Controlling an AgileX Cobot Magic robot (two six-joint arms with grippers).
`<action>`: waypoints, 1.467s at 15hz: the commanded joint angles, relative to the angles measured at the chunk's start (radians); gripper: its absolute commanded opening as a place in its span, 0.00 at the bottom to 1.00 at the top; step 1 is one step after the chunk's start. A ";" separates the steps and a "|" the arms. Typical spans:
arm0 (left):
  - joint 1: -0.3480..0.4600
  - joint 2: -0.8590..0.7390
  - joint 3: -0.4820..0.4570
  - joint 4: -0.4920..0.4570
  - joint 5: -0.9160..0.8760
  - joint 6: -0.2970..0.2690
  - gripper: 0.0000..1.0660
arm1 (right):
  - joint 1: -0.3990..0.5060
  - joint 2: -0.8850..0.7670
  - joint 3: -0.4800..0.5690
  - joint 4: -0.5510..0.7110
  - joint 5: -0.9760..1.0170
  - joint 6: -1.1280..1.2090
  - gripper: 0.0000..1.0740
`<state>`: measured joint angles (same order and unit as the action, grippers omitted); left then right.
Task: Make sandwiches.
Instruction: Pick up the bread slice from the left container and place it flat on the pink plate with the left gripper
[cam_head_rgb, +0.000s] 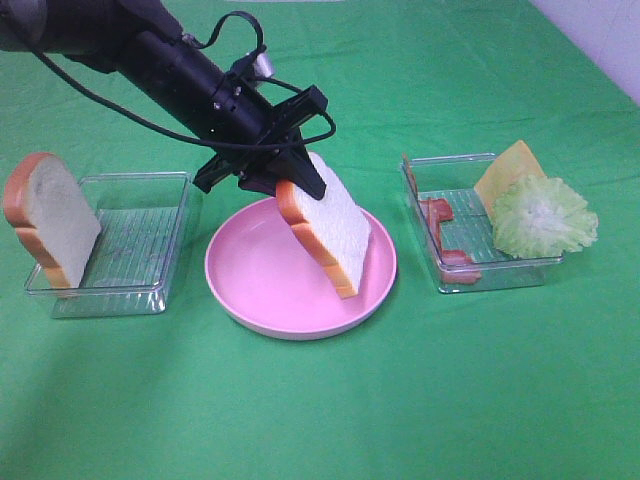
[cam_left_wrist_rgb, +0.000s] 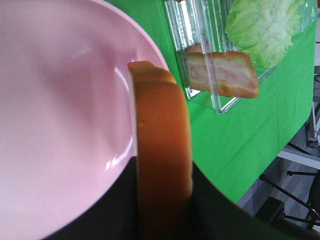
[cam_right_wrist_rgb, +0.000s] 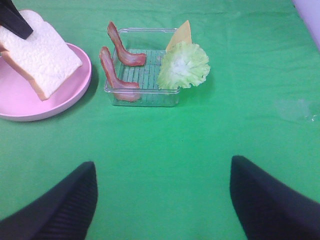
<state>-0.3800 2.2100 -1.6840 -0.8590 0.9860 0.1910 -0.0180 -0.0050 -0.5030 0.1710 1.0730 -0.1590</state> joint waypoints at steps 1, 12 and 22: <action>-0.001 0.014 0.001 -0.023 -0.018 0.002 0.00 | -0.005 -0.016 0.000 0.004 -0.006 -0.009 0.66; -0.003 0.021 0.001 -0.032 -0.055 -0.001 0.00 | -0.005 -0.016 0.000 0.004 -0.006 -0.009 0.66; -0.003 0.021 0.001 -0.010 -0.029 0.000 0.49 | -0.005 -0.016 0.000 0.004 -0.006 -0.009 0.66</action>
<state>-0.3800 2.2310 -1.6840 -0.8650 0.9640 0.1910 -0.0180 -0.0050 -0.5030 0.1720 1.0730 -0.1590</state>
